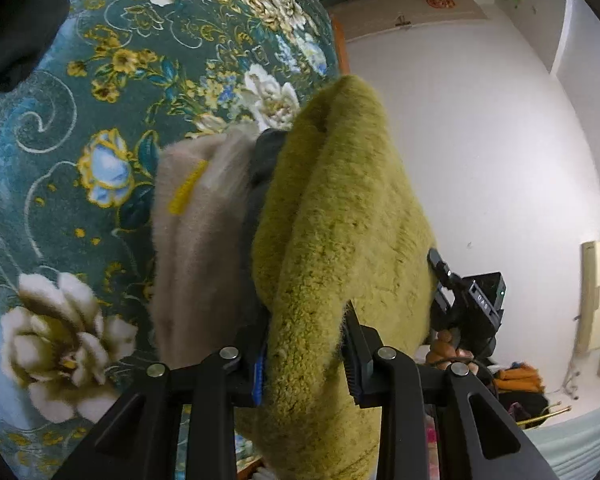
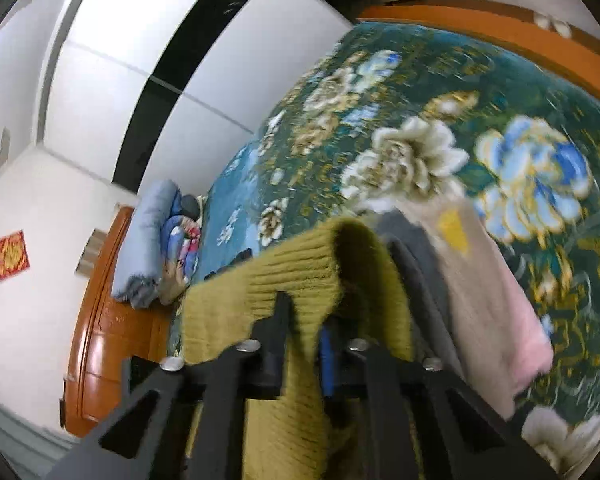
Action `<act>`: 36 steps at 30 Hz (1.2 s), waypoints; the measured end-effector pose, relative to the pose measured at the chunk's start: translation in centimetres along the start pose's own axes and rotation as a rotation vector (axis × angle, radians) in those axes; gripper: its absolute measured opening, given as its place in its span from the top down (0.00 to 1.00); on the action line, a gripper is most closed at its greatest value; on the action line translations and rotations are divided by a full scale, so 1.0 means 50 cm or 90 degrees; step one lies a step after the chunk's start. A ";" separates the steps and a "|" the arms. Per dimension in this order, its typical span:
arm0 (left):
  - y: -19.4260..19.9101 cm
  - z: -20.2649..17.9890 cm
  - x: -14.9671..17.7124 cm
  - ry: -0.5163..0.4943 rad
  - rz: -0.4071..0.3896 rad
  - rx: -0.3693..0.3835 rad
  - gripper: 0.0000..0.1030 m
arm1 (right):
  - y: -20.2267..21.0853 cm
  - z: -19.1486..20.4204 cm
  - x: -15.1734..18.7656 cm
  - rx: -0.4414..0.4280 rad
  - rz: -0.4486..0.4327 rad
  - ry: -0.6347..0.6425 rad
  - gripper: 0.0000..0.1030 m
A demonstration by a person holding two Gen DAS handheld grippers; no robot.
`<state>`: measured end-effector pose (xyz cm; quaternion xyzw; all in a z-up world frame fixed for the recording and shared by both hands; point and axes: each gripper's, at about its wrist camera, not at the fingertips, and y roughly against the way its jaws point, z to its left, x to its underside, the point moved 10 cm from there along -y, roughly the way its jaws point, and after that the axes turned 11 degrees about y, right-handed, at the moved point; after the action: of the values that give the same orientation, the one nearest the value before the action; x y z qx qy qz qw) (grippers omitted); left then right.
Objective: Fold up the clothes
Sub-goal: 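Lower the folded sweater onto the pink-beige folded clothes with both grippers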
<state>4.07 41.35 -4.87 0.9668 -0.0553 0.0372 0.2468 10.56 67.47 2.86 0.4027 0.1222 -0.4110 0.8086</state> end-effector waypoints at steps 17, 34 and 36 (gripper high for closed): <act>-0.042 -0.028 -0.004 -0.011 -0.018 -0.026 0.69 | -0.074 -0.062 -0.075 0.107 0.061 0.028 0.89; 0.042 -0.167 -0.065 -0.217 -0.087 -0.175 0.49 | 0.095 0.036 -0.051 0.272 -0.013 0.167 0.70; 0.016 -0.190 -0.063 -0.256 -0.076 -0.181 0.49 | 0.091 0.097 0.002 0.249 0.001 0.220 0.70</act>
<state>0.41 45.49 3.49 0.9120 -0.0510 -0.1783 0.3660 13.44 65.29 8.44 0.6159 0.1768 -0.3514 0.6826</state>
